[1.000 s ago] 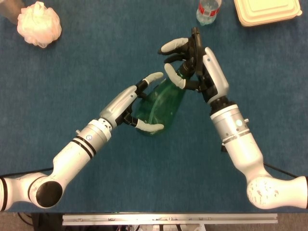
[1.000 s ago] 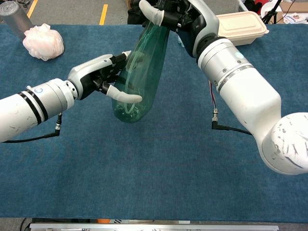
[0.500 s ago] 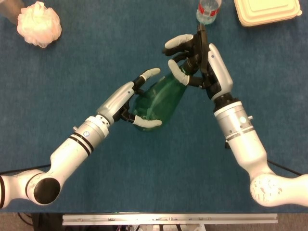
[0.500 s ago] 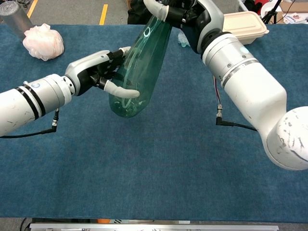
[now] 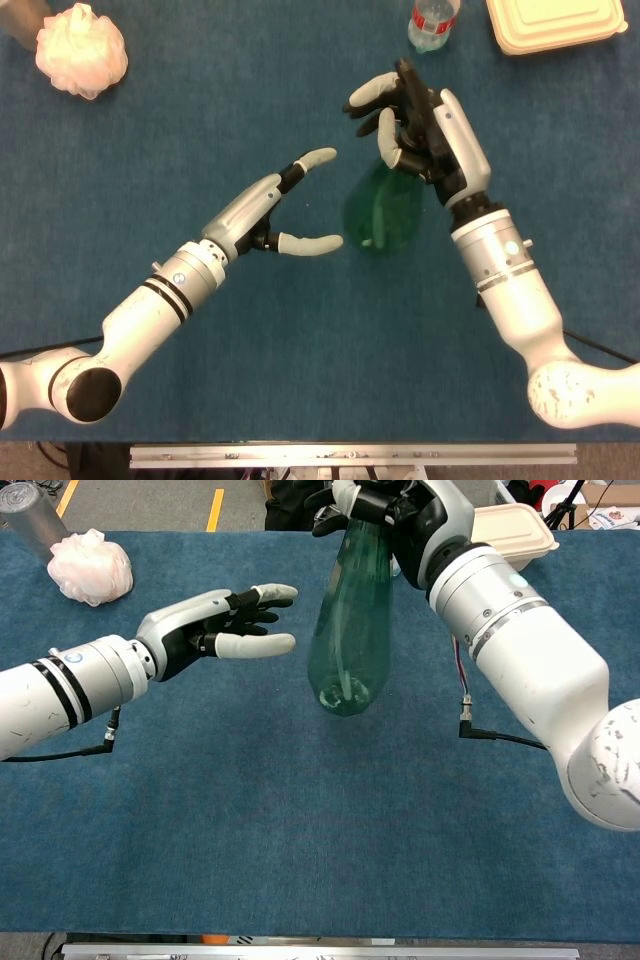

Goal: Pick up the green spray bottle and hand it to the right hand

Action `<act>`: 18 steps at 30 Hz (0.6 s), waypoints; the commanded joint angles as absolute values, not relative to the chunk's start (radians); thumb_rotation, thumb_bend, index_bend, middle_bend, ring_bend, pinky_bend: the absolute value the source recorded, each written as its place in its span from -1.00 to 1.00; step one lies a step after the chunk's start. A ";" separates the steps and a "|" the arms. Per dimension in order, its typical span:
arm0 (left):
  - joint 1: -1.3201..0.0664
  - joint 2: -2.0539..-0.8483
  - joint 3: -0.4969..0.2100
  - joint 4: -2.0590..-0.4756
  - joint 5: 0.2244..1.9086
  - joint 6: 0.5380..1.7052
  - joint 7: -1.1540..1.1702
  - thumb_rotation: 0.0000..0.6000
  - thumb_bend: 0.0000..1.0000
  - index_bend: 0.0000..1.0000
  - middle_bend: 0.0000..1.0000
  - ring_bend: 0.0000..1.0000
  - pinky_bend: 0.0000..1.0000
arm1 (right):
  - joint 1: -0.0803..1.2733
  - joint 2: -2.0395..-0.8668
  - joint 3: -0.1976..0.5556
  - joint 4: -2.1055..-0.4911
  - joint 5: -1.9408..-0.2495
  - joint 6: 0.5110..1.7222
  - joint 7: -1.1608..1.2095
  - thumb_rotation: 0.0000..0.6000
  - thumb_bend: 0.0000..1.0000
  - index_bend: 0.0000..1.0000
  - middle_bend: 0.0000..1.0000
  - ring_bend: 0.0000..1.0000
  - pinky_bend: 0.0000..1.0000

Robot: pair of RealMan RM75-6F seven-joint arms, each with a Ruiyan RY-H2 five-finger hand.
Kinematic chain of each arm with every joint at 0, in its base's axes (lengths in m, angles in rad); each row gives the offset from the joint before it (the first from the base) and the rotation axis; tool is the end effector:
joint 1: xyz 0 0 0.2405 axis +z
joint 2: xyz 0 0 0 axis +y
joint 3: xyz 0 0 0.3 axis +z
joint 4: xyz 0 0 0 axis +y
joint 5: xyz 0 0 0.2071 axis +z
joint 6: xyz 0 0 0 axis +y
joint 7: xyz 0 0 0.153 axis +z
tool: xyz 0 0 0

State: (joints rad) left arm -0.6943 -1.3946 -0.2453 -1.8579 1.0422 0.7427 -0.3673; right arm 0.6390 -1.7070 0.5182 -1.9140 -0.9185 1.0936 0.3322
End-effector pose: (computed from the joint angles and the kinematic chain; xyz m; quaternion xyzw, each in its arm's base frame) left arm -0.1300 0.3226 0.0003 -0.5567 -0.7024 -0.4278 0.1171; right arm -0.0633 -0.3422 0.0062 0.3174 -0.7171 0.6162 0.0732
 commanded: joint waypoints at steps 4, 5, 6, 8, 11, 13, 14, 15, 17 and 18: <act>-0.694 -1.384 -0.236 -1.849 1.057 0.738 -0.362 0.12 -0.90 -1.00 -1.00 -1.00 -0.93 | 0.632 -1.676 0.513 -1.926 -0.918 1.085 0.323 1.00 0.32 0.15 -0.06 -0.18 -0.10; -0.694 -1.381 -0.234 -1.847 1.060 0.738 -0.360 0.14 -0.90 -1.00 -1.00 -1.00 -0.93 | 0.630 -1.670 0.513 -1.928 -0.921 1.086 0.322 1.00 0.32 0.15 -0.06 -0.18 -0.10; -0.694 -1.376 -0.232 -1.845 1.065 0.738 -0.356 0.15 -0.90 -1.00 -1.00 -1.00 -0.93 | 0.628 -1.664 0.511 -1.931 -0.925 1.087 0.320 1.00 0.32 0.15 -0.06 -0.18 -0.10; -0.694 -1.366 -0.224 -1.836 1.082 0.742 -0.339 0.17 -0.90 -1.00 -1.00 -1.00 -0.93 | 0.623 -1.648 0.507 -1.938 -0.933 1.086 0.316 1.00 0.32 0.15 -0.06 -0.18 -0.10; -0.690 -1.352 -0.207 -1.822 1.121 0.763 -0.302 0.18 -0.90 -1.00 -1.00 -1.00 -0.93 | 0.613 -1.621 0.503 -1.946 -0.944 1.088 0.309 1.00 0.32 0.15 -0.06 -0.18 -0.10; -0.683 -1.346 -0.191 -1.810 1.157 0.788 -0.268 0.19 -0.90 -1.00 -1.00 -1.00 -0.93 | 0.605 -1.598 0.497 -1.956 -0.950 1.085 0.307 1.00 0.32 0.15 -0.06 -0.17 -0.10; -0.680 -1.343 -0.183 -1.804 1.173 0.800 -0.251 0.20 -0.90 -1.00 -1.00 -1.00 -0.93 | 0.600 -1.587 0.493 -1.960 -0.956 1.084 0.303 1.00 0.32 0.15 -0.06 -0.17 -0.10; -0.675 -1.341 -0.172 -1.796 1.194 0.816 -0.228 0.20 -0.90 -1.00 -1.00 -1.00 -0.93 | 0.594 -1.573 0.487 -1.964 -0.964 1.085 0.300 1.00 0.32 0.15 -0.06 -0.17 -0.10; -0.667 -1.337 -0.156 -1.782 1.221 0.841 -0.191 0.23 -0.90 -1.00 -1.00 -1.00 -0.93 | 0.584 -1.553 0.478 -1.971 -0.975 1.085 0.299 1.00 0.32 0.15 -0.06 -0.18 -0.10; -0.661 -1.336 -0.146 -1.772 1.238 0.860 -0.167 0.27 -0.90 -1.00 -1.00 -1.00 -0.93 | 0.577 -1.542 0.474 -1.974 -0.982 1.087 0.303 1.00 0.32 0.15 -0.06 -0.18 -0.10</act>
